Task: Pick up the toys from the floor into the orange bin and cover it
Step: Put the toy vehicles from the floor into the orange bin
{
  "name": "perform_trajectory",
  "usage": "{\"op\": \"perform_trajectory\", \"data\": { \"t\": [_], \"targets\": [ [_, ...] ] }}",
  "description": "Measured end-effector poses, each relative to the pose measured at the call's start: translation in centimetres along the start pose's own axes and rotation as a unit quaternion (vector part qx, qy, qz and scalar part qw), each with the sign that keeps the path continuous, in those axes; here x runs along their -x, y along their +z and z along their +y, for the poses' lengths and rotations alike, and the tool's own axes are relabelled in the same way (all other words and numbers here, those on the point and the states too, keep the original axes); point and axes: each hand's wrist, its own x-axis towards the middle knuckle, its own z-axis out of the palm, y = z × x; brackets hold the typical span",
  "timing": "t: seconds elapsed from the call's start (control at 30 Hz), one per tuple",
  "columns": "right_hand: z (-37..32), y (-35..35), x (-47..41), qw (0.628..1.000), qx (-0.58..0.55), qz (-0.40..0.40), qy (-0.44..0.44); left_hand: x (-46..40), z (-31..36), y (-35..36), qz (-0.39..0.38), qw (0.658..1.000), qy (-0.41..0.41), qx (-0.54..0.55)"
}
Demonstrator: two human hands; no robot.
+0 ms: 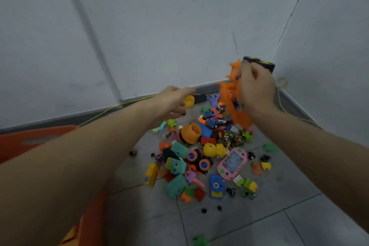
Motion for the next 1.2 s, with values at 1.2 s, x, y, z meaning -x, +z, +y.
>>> {"op": "perform_trajectory", "data": {
  "t": [1.2],
  "targets": [
    [-13.8,19.6,25.3,0.858,0.013,-0.492,0.146,19.0,-21.2,-26.3,-0.029,0.971,-0.153,0.183]
  ]
}}
